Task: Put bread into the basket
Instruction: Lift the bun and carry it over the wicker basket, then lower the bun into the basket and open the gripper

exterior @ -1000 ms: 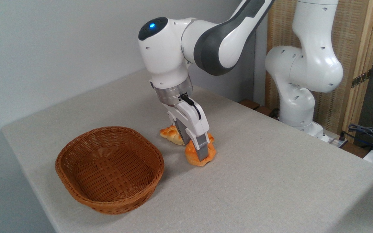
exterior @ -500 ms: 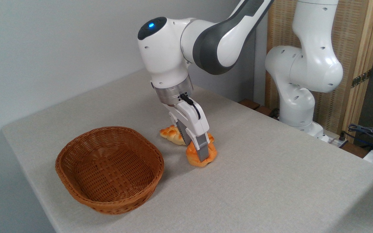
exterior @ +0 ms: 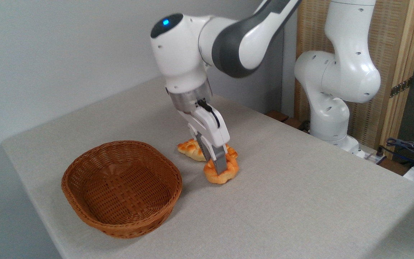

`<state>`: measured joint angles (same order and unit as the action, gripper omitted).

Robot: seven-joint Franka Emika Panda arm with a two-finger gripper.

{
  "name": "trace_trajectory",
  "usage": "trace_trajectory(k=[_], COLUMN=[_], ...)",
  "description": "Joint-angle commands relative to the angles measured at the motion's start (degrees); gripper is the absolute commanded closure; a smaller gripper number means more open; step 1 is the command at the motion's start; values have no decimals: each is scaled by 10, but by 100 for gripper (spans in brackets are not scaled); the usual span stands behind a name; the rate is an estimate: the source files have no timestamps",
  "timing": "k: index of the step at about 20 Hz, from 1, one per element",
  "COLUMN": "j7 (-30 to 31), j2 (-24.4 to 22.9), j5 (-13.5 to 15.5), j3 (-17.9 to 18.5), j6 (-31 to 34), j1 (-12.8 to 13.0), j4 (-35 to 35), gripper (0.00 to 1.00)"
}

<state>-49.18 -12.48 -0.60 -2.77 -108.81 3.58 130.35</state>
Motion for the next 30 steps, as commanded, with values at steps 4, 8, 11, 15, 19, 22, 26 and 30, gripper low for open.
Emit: trace_trajectory(k=[4,8,11,15,19,22,26,30], j7=[-7,-6,-7,-7,-6,-6,-6,-6], j2=[46,107,140,176,181,184,185,184], j5=[-5,-3,-4,-12,-11,-11,-11,-12], j3=[2,4,1,-12,-12,-12,-12,-12], j6=[69,-57,-147,-166,-174,-192,-192,-191], j1=[15,15,15,16,16,16,16,16], j4=[-190,-227,-226,-222,-219,-219,-218,-217], gripper=[76,75,67,18,0,0,0,0])
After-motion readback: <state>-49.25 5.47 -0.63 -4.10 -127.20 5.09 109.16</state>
